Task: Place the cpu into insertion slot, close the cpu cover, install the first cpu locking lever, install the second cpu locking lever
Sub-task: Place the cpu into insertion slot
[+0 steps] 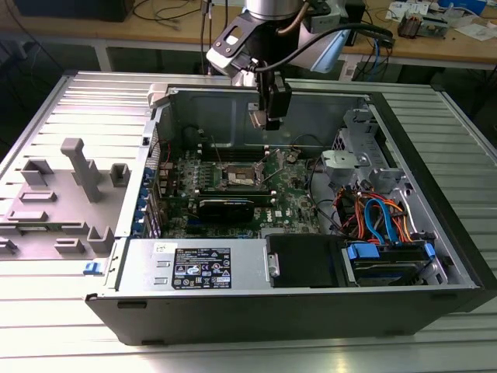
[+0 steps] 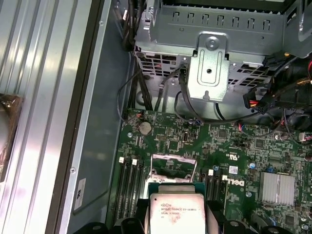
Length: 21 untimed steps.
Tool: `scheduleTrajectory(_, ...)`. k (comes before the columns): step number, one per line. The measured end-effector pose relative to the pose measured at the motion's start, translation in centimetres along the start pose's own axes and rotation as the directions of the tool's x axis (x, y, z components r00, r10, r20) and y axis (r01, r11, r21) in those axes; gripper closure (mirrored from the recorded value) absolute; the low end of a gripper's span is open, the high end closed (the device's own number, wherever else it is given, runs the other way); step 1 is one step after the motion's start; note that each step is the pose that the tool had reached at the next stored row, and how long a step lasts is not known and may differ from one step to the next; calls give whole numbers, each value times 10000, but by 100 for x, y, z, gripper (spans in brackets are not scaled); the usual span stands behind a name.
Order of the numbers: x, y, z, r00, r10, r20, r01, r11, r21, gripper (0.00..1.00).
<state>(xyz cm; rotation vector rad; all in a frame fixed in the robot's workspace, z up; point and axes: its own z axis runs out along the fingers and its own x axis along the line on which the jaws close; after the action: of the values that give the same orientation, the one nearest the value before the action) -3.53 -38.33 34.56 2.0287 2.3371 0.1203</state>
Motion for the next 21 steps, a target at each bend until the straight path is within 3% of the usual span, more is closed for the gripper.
scheduleTrajectory(4,0,0,0,10000,24,2,-24,10000,-1,45)
scheduleTrajectory(16,1,-14,79,9964,850,75,-850,9964,-17,45)
scheduleTrajectory(21,2,-14,83,9961,881,76,-880,9961,-19,45)
